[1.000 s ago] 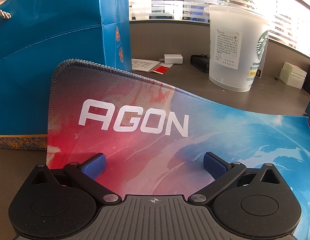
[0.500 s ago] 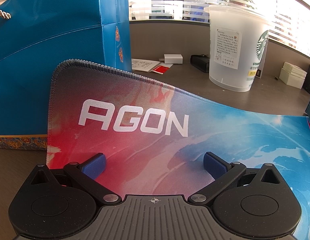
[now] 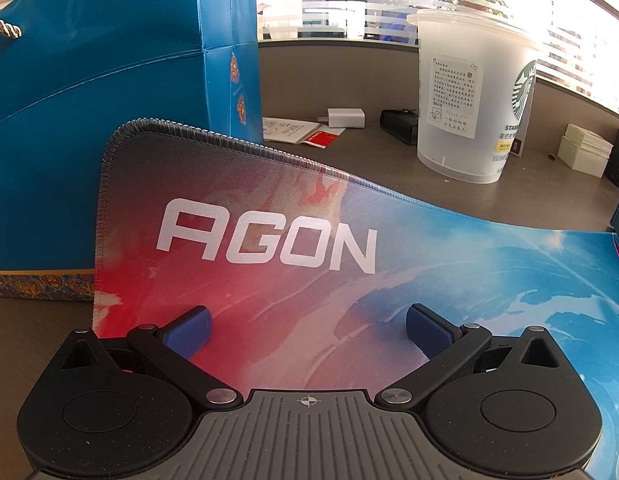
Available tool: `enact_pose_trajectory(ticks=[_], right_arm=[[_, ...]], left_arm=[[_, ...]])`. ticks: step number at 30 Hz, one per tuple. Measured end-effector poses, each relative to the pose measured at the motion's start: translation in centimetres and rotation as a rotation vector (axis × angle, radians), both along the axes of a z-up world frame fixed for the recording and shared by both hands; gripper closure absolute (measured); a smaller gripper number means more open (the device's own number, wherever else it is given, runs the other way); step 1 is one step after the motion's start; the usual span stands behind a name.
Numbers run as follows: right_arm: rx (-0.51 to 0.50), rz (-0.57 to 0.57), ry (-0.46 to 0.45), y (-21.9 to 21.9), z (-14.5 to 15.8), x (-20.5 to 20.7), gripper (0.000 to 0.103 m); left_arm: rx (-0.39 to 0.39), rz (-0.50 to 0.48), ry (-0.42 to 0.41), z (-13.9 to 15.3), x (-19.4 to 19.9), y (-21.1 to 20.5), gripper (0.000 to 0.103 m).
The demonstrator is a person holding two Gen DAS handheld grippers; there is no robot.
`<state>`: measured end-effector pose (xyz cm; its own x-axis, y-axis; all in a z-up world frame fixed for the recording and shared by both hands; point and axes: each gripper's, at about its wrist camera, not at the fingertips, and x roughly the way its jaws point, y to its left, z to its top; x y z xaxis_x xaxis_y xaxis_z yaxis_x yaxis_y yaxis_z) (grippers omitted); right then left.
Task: Organize rigid objects
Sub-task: 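Lower the glass vial into the teal box and open the right gripper, then move the right gripper back to the pile over the green tube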
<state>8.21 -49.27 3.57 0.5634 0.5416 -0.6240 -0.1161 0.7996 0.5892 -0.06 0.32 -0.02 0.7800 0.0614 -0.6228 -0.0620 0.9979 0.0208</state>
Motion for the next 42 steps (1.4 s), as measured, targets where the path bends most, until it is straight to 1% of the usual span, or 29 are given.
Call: enact_pose_trajectory(ticks=[1, 4, 7, 10, 14, 17, 19, 21, 23, 27, 29, 33, 35, 38, 40, 42], right_arm=[[-0.011, 0.001, -0.003, 0.2, 0.1, -0.1, 0.064], [-0.034, 0.000, -0.003, 0.4, 0.1, -0.2, 0.062], [-0.114, 0.003, -0.013, 1.0, 0.4, -0.5, 0.057], [-0.189, 0.008, -0.021, 1.6, 0.4, -0.7, 0.056], [-0.233, 0.016, -0.017, 2.1, 0.3, -0.5, 0.058], [-0.313, 0.022, -0.043, 2.6, 0.8, -0.6, 0.058], [-0.348, 0.028, -0.072, 2.6, 1.3, -1.1, 0.057], [-0.360, 0.025, -0.099, 2.6, 2.0, -1.7, 0.054], [-0.372, 0.022, -0.146, 2.7, 3.0, -2.6, 0.041], [-0.415, 0.018, -0.243, 3.4, 4.7, -5.2, 0.024], [-0.425, 0.019, -0.286, 3.7, 5.3, -6.7, 0.010], [-0.390, 0.063, -0.410, 4.5, 6.3, -10.6, 0.000], [-0.381, 0.119, -0.466, 5.0, 6.4, -12.7, 0.000], [-0.384, 0.205, -0.522, 6.1, 6.1, -15.0, 0.000], [-0.417, 0.257, -0.527, 6.7, 5.5, -16.3, 0.000], [-0.447, 0.314, -0.510, 7.5, 4.4, -17.2, 0.000]], left_arm=[[0.000, 0.000, 0.000, 0.0, 0.0, 0.0, 0.000], [0.000, 0.000, 0.000, 0.0, 0.0, 0.0, 0.000], [0.000, 0.000, 0.000, 0.0, 0.0, 0.0, 0.000], [0.000, 0.000, 0.000, 0.0, 0.0, 0.0, 0.000], [0.000, 0.000, 0.000, 0.0, 0.0, 0.0, 0.000], [0.000, 0.000, 0.000, 0.0, 0.0, 0.0, 0.000], [0.000, 0.000, 0.000, 0.0, 0.0, 0.0, 0.000], [0.000, 0.000, 0.000, 0.0, 0.0, 0.0, 0.000], [0.000, 0.000, 0.000, 0.0, 0.0, 0.0, 0.000], [0.000, 0.000, 0.000, 0.0, 0.0, 0.0, 0.000], [0.000, 0.000, 0.000, 0.0, 0.0, 0.0, 0.000], [0.000, 0.001, 0.000, 0.0, 0.0, 0.0, 0.000], [0.000, 0.001, 0.000, 0.0, 0.0, 0.0, 0.000], [0.000, 0.001, 0.000, 0.0, 0.0, 0.0, 0.000], [0.000, 0.001, 0.000, 0.0, 0.0, 0.0, 0.000], [0.000, 0.001, 0.000, 0.0, 0.0, 0.0, 0.000]])
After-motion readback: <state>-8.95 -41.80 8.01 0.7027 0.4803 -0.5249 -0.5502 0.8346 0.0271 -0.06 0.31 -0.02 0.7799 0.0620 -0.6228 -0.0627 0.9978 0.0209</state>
